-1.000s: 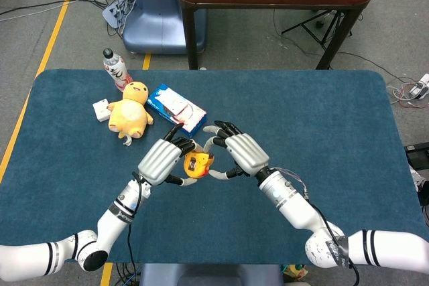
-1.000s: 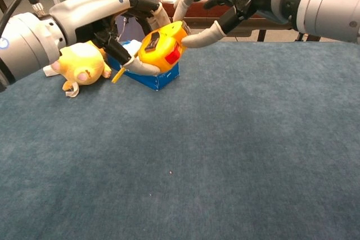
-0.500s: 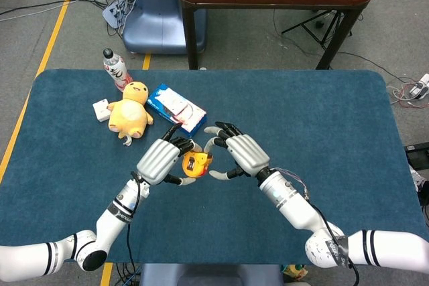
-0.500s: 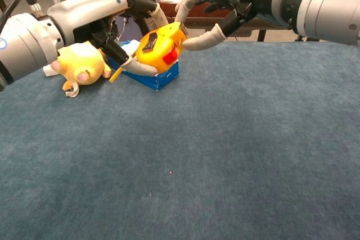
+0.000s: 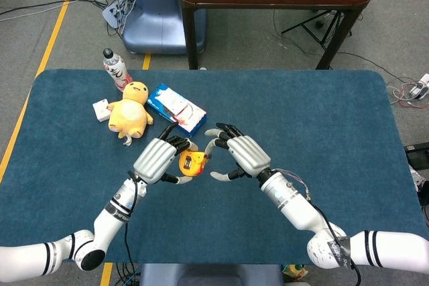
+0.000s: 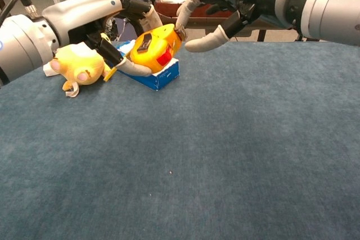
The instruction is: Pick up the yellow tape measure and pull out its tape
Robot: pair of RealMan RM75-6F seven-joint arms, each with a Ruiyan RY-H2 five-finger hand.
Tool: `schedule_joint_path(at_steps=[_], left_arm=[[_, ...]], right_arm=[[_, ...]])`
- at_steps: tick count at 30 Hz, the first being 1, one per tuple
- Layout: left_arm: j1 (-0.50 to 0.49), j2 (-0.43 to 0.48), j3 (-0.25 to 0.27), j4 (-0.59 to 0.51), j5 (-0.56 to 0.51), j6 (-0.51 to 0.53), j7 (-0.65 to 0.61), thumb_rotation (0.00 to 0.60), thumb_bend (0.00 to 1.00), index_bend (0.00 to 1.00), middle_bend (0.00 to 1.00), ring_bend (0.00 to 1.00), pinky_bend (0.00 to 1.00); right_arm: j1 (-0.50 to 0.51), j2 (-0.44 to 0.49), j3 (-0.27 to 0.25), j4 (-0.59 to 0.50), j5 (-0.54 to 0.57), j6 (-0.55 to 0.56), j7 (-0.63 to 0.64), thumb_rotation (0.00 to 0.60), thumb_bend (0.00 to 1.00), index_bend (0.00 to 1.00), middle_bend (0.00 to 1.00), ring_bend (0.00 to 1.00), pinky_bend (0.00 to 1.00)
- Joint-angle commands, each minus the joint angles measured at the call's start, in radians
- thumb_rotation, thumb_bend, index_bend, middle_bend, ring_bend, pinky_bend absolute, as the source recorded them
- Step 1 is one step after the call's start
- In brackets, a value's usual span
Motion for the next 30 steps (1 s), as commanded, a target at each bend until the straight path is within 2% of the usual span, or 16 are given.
schedule_joint_path(at_steps=[1,30], left_arm=[[0.003,0.003,0.003,0.003,0.001,0.001,-0.002,0.600,0.14,0.54,0.55,0.34,0.02],[0.012,0.006,0.009,0.014,0.013,0.002,-0.018,0.600,0.14,0.54,0.55,0.34,0.02]], right_arm=[[-0.002,0.003,-0.002,-0.002,-0.001,0.002,0.000,0.600,0.29,0.48,0.18,0.03,0.00],[-0.005,-0.001,-0.008,0.011,0.017,0.009,-0.002,0.600,0.33,0.56,0.23,0.03,0.00]])
